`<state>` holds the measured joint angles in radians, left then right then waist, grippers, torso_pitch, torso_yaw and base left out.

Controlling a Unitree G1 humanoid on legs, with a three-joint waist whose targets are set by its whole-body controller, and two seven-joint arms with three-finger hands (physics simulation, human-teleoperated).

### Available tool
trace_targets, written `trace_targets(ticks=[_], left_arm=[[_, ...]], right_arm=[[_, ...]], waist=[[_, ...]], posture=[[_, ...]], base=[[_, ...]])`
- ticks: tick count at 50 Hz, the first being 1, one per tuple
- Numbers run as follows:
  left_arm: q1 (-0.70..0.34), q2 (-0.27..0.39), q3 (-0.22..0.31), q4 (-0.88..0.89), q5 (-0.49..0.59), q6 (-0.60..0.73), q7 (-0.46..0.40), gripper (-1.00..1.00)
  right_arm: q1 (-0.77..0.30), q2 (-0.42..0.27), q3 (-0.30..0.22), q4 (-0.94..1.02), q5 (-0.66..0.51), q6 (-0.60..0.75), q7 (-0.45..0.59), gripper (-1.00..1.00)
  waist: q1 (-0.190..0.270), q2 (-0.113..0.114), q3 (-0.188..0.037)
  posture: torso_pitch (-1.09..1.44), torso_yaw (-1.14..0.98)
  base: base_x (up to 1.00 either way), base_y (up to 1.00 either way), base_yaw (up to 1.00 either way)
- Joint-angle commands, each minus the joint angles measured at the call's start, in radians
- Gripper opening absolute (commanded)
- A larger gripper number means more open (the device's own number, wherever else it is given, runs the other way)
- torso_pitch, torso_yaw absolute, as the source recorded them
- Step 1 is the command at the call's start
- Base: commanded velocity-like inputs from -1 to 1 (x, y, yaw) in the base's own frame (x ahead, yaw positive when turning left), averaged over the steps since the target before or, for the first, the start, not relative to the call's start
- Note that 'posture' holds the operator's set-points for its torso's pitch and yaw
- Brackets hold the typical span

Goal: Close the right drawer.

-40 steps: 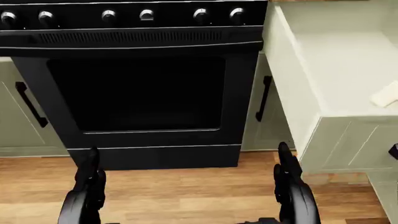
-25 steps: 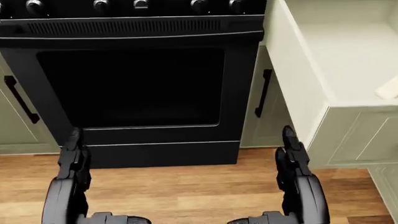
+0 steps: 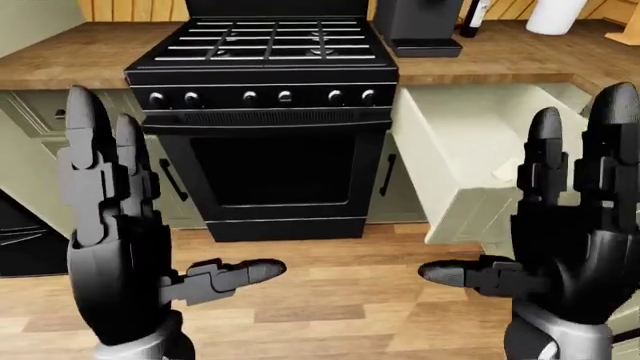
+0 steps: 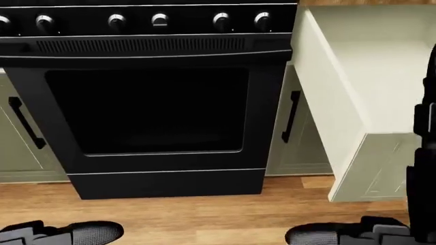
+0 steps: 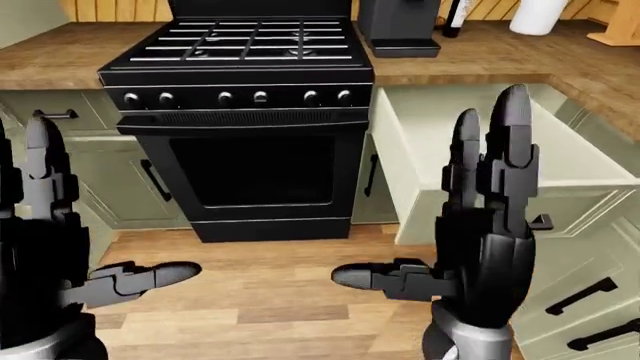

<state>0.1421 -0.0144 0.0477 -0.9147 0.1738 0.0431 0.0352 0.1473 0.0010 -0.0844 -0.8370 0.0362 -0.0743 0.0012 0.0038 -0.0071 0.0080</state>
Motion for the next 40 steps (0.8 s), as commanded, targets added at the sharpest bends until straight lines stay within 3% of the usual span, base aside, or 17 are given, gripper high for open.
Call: trace_targets(ticks=[1,2,7,22,37,38,40], left_arm=[[-0.013,0.001,0.005,-0.05,-0.001,0.016,-0.003,1.0],[-0.017,0.001,0.01,-0.075,-0.007,0.033,-0.008,1.0],[-0.029,-0.001,0.019,-0.127,-0.008,0.065,-0.009,1.0],[-0.02,-0.003,0.01,-0.106,0.006,0.036,-0.002,1.0],[-0.014,-0.004,-0.006,-0.11,0.017,0.039,0.001,1.0],[-0.012,-0.004,-0.009,-0.109,0.018,0.037,0.001,1.0],[-0.009,-0.004,-0.01,-0.106,0.018,0.032,0.003,1.0]], right_arm=[[-0.001,0.0,-0.008,-0.069,0.005,0.025,0.018,1.0],[0.002,0.002,-0.018,-0.117,0.046,0.05,0.027,1.0],[-0.012,0.006,-0.022,-0.178,0.018,0.094,0.039,1.0],[-0.006,0.011,-0.028,-0.113,-0.002,0.037,0.05,1.0],[-0.004,0.017,-0.046,-0.084,0.004,0.032,0.009,1.0],[-0.004,0.017,-0.045,-0.084,0.002,0.033,0.009,1.0],[-0.002,0.017,-0.042,-0.084,0.0,0.03,0.01,1.0]], waist=[[0.0,0.001,-0.003],[0.0,0.0,-0.004],[-0.001,0.0,0.001],[0.0,0.0,0.005],[0.001,0.0,-0.002],[-0.004,0.004,-0.015],[-0.01,0.007,0.014]], posture=[[0.0,0.0],[0.0,0.0],[0.0,0.0],[0.0,0.0],[0.0,0.0],[0.0,0.0],[0.0,0.0]], base=[[0.0,0.0,0.0],[0.0,0.0,0.0],[0.0,0.0,0.0],[0.0,0.0,0.0],[0.0,0.0,0.0],[0.0,0.0,-0.1],[0.0,0.0,-0.52]])
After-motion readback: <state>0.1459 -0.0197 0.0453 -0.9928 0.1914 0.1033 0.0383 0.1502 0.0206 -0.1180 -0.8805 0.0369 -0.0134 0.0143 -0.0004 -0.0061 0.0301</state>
